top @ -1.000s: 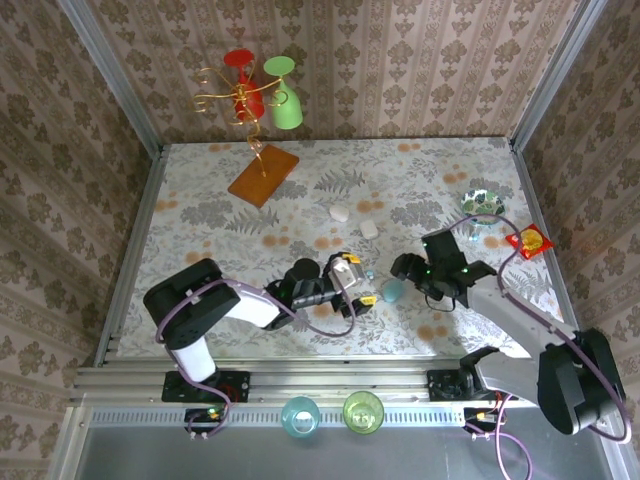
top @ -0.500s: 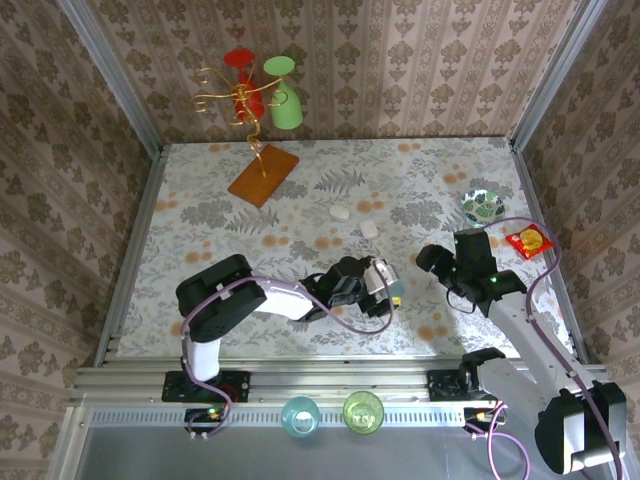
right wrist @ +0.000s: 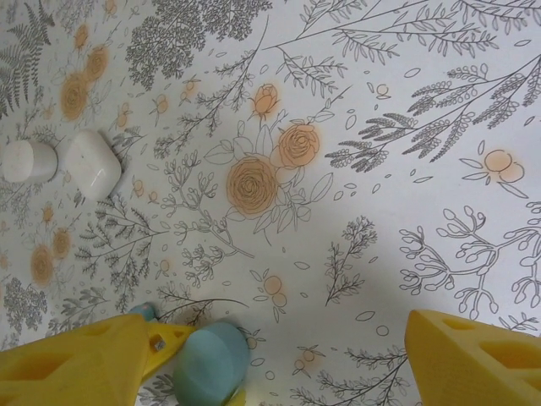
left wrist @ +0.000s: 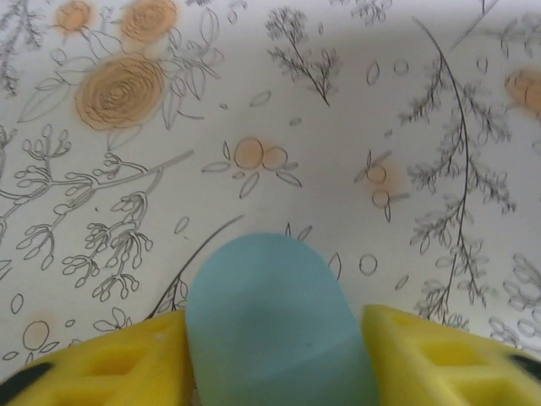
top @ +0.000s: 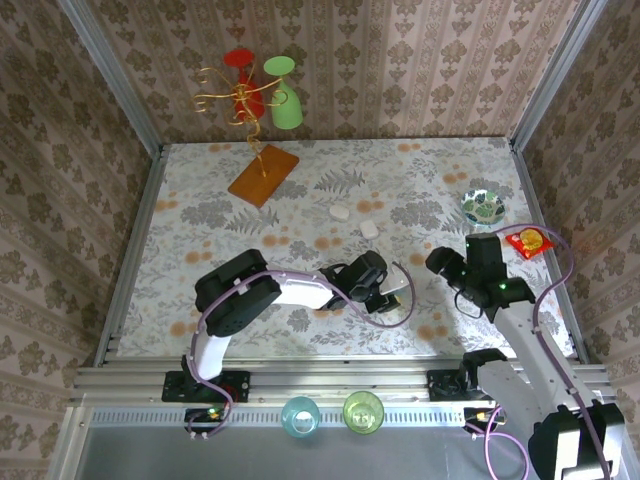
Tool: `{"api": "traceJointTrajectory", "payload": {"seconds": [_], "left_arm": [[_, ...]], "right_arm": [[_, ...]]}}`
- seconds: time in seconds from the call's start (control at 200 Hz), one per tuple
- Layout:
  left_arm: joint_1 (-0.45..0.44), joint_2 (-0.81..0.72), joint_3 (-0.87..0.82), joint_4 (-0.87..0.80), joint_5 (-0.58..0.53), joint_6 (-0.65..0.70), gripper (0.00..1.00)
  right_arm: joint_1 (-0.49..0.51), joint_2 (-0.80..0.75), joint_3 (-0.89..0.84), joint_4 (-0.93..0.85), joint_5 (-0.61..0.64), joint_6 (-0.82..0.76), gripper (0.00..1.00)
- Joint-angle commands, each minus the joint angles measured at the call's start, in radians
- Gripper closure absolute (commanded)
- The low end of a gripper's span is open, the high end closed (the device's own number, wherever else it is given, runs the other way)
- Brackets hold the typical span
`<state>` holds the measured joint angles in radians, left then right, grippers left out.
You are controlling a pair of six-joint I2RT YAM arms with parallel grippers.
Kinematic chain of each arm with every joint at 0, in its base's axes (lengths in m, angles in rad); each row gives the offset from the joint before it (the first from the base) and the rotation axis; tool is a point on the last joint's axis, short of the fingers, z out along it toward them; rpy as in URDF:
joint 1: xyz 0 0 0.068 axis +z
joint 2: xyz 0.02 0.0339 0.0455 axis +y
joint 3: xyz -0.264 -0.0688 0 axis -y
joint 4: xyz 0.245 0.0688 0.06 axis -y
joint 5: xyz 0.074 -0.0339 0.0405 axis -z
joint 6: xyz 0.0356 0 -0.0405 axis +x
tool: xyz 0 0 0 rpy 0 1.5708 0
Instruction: Insert wireless bluetooth earbuds into charging case
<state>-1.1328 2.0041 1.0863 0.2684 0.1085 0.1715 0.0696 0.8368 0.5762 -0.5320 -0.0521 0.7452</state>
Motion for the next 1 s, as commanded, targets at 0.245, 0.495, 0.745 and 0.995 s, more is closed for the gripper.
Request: {"api": "traceJointTrajectory", "payload": {"seconds": [0.245,0.495,0.745,0.995], "left_arm": [[0.020,-0.036,-0.017,-0.030,0.060,0.012,0.77],[0.096,-0.256,-0.143,0.087,0.197,-0.013,0.78],[0.223,-0.440,-0.254,0.169,0.373,-0.005,0.78],[0.299,-0.523,-0.325,0.247,0.515,0.026,0.78]], "right_arm": [[-0.071,-0.033,-0.020,-0.010,-0.113,-0.076,0.19],[-0.116,-0.020,-0.045,0.198,-0.473,-0.110,0.15],[-0.098,0.076,-0.075,0.498,-0.817,0.055,0.16],[0.051,0.159,-0.057,0.692,-0.867,0.183,0.16]]}}
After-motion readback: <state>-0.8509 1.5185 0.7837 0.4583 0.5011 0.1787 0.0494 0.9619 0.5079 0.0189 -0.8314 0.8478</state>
